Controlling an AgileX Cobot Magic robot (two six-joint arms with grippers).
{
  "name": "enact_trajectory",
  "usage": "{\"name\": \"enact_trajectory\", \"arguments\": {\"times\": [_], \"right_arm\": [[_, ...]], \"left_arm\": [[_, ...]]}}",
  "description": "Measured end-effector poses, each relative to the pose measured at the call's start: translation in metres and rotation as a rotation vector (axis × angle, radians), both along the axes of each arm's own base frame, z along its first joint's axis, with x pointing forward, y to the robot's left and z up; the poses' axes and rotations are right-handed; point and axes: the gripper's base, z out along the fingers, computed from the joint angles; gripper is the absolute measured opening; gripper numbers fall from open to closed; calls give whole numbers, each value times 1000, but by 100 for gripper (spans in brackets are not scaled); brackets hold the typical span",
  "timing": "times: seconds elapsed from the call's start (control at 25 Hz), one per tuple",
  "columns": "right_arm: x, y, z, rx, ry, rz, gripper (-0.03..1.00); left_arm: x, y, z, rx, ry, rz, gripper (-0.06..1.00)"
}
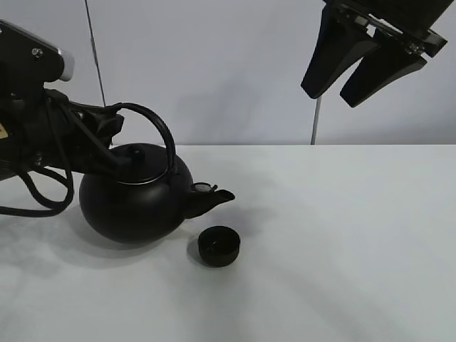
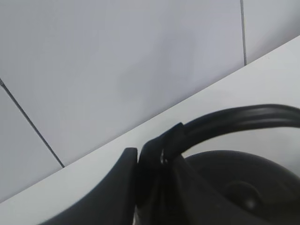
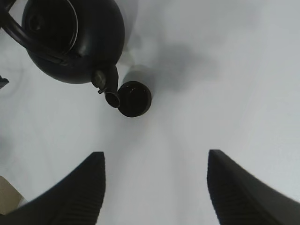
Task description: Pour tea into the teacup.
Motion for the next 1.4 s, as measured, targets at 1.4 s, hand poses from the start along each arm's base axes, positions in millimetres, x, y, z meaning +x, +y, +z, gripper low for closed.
{"name": "enact_trajectory", "arguments": {"times": [1.4], "right_arm": [[0, 0, 0, 0, -1, 0, 43]], "left_arm": [[0, 0, 1, 65, -37, -9, 13]]}}
